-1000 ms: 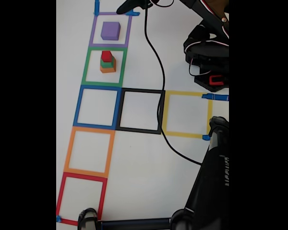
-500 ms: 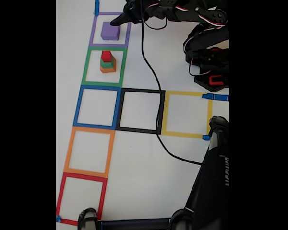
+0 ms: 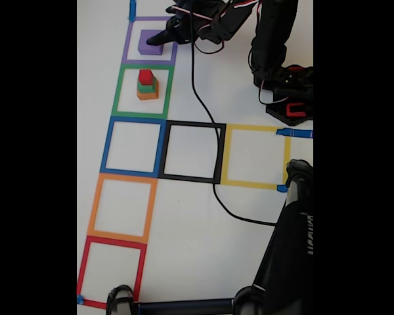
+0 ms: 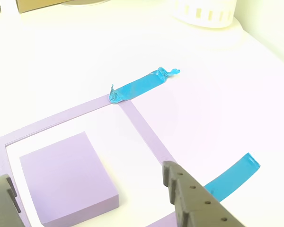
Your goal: Tower of hanoi
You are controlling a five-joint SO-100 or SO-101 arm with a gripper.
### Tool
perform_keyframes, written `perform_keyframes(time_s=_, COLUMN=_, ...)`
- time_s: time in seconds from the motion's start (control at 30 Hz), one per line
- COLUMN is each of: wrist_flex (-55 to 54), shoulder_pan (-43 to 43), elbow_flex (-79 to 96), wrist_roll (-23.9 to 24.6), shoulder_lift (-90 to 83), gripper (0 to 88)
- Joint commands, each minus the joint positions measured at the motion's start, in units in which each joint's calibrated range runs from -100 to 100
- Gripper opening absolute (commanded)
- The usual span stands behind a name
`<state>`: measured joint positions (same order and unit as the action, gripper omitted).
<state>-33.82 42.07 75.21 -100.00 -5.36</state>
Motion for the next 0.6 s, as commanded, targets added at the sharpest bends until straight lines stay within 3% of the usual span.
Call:
perform_keyframes(time_s=0.0, wrist_flex=-5.5, shoulder_pan=-2.3, elbow_flex=-2.0, wrist_roll=0.0, shoulder_lift=2.9, gripper=38.8)
perform_keyframes(time_s=0.57, wrist_flex=-15.0, shoulder_pan=-3.9, elbow_flex=-9.1, wrist_roll=0.0, shoulder_lift=18.7, gripper=37.5)
